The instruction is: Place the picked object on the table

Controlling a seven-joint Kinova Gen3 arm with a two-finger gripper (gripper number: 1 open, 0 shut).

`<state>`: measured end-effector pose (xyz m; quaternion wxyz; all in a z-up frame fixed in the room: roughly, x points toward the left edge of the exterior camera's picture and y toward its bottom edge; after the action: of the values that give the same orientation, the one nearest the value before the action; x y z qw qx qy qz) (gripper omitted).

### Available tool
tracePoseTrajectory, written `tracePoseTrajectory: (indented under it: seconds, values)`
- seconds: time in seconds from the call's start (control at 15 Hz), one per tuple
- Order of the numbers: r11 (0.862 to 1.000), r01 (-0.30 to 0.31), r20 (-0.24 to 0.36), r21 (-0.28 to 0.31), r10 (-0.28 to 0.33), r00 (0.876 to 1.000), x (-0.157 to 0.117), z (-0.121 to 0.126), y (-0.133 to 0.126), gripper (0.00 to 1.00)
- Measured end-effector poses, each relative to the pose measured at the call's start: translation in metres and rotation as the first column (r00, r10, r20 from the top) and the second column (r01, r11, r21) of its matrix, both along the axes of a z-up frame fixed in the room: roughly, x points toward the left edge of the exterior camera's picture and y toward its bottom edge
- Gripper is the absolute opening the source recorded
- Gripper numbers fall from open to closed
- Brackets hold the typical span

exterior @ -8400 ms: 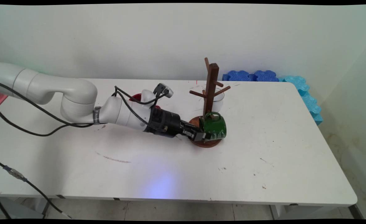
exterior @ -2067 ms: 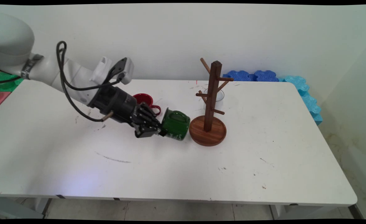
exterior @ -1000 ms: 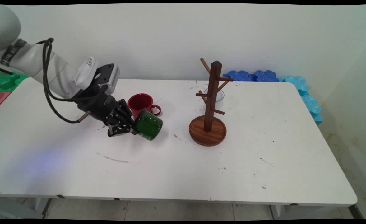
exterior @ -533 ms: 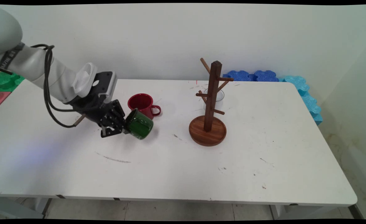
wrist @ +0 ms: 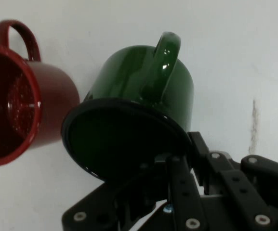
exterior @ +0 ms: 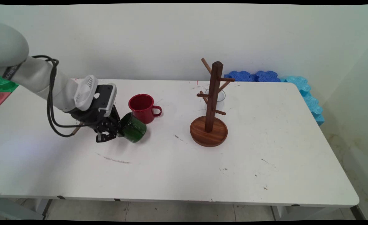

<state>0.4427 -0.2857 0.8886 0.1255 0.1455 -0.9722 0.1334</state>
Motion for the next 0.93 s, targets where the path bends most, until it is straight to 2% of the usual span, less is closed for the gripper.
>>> tracePoseTrajectory:
  seconds: [0.4, 0.8, 0.87, 0.93]
  values:
    - [1.0, 0.015, 0.072, -0.013, -0.014, 0.997, 0.0, -0.017, 0.002, 0.0]
    - [0.999, 0.024, 0.109, -0.023, -0.021, 0.994, -0.001, -0.026, 0.002, 0.0]
    - [0.999, 0.025, 0.113, -0.026, -0.022, 0.993, -0.001, -0.027, 0.002, 1.0]
    - [0.999, 0.026, 0.115, -0.026, -0.023, 0.993, -0.001, -0.028, 0.002, 1.0]
